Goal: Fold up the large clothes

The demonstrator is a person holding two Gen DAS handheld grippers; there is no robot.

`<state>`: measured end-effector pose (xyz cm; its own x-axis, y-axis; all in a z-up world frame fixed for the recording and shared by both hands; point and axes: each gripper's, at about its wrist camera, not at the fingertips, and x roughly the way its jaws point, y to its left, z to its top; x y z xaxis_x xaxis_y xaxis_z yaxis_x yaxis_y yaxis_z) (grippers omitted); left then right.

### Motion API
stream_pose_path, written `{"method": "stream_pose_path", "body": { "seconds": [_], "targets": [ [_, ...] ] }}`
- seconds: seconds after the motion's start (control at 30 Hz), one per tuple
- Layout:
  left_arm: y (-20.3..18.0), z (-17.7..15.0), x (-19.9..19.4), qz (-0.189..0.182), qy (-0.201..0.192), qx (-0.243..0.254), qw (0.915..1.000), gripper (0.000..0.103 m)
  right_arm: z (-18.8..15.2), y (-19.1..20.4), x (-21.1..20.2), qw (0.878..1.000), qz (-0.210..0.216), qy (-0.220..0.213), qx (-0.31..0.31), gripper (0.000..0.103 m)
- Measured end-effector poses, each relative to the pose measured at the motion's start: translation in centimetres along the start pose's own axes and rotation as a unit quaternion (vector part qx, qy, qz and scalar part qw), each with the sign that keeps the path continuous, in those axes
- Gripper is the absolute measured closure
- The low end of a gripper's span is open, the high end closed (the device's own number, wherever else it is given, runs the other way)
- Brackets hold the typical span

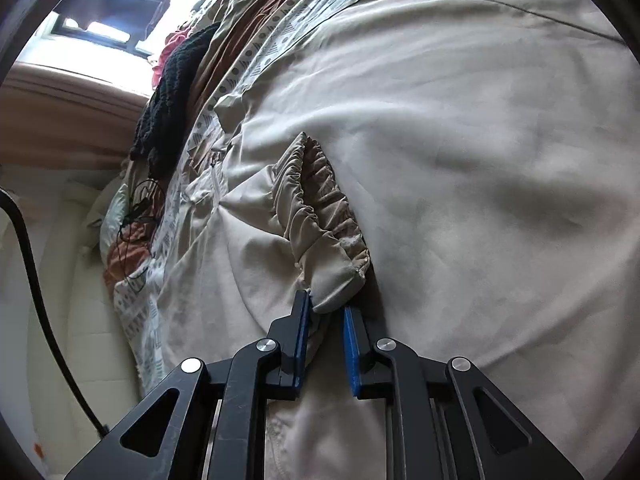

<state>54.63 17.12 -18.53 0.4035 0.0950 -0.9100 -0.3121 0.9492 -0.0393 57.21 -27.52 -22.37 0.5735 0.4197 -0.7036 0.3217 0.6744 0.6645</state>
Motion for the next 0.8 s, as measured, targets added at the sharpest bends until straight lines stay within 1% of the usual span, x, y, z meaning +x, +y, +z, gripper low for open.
{"method": "stream_pose_path", "body": {
  "seconds": [0.03,0.07,0.1,0.13,0.17,0.2,0.23,0.27,0.33,0.4,0.5,0.63,0.7,0.8],
  "targets": [
    [-0.3,0.0,-0.7,-0.010,-0.004,0.001,0.9999,0.071,0.0,0.0,-0.2,1.000,0.002,0.001,-0.002,0.086],
    [-0.6,0.0,-1.3,-0.019,-0.009,0.001,0.9998,0.063,0.0,-0.1,-0.3,1.000,0.003,0.004,-0.005,0.086],
    [-0.9,0.0,-1.9,-0.026,-0.014,0.000,0.9996,0.041,0.0,-0.1,-0.6,1.000,0.004,0.006,-0.007,0.086],
    [-1.4,-0.1,-2.7,-0.031,-0.023,0.000,0.9992,0.023,0.1,-0.2,-0.9,1.000,0.004,0.009,-0.010,0.085],
    [-1.9,-0.2,-3.5,-0.033,-0.034,0.000,0.9989,0.018,0.1,-0.2,-1.3,1.000,0.001,0.015,-0.014,0.081],
    [-2.5,-0.3,-4.4,-0.037,-0.049,0.001,0.9981,0.015,0.2,-0.2,-1.5,1.000,-0.002,0.019,-0.017,0.076],
    [-3.0,-0.4,-5.0,-0.042,-0.055,0.002,0.9976,0.015,0.4,-0.3,-1.9,1.000,0.001,0.022,-0.020,0.061],
    [-3.7,-0.4,-5.5,-0.050,-0.057,0.003,0.9971,0.015,0.6,-0.4,-2.8,0.999,0.013,0.019,-0.022,0.050],
    [-5.0,-0.6,-6.5,-0.070,-0.062,0.002,0.9956,0.015,0.9,-0.5,-4.3,0.999,0.011,0.005,-0.034,0.049],
    [-6.2,-0.7,-7.2,-0.083,-0.067,0.005,0.9943,0.015,1.4,-0.6,-6.3,0.998,-0.008,-0.019,-0.054,0.049],
    [-8.8,-1.3,-8.2,-0.096,-0.077,0.016,0.9923,0.015,2.4,-1.4,-9.2,0.995,-0.033,-0.055,-0.077,0.048],
    [-11.9,-2.0,-8.7,-0.111,-0.078,0.013,0.9907,0.015,4.0,-2.8,-12.7,0.990,-0.046,-0.096,-0.094,0.048],
    [-13.7,-2.3,-8.8,-0.124,-0.073,0.011,0.9896,0.015,4.8,-3.9,-14.2,0.987,-0.055,-0.115,-0.095,0.048],
    [-16.1,-2.8,-8.9,-0.133,-0.073,0.015,0.9883,0.015,6.1,-6.4,-16.0,0.986,-0.062,-0.133,-0.077,0.048]
  ]
}}
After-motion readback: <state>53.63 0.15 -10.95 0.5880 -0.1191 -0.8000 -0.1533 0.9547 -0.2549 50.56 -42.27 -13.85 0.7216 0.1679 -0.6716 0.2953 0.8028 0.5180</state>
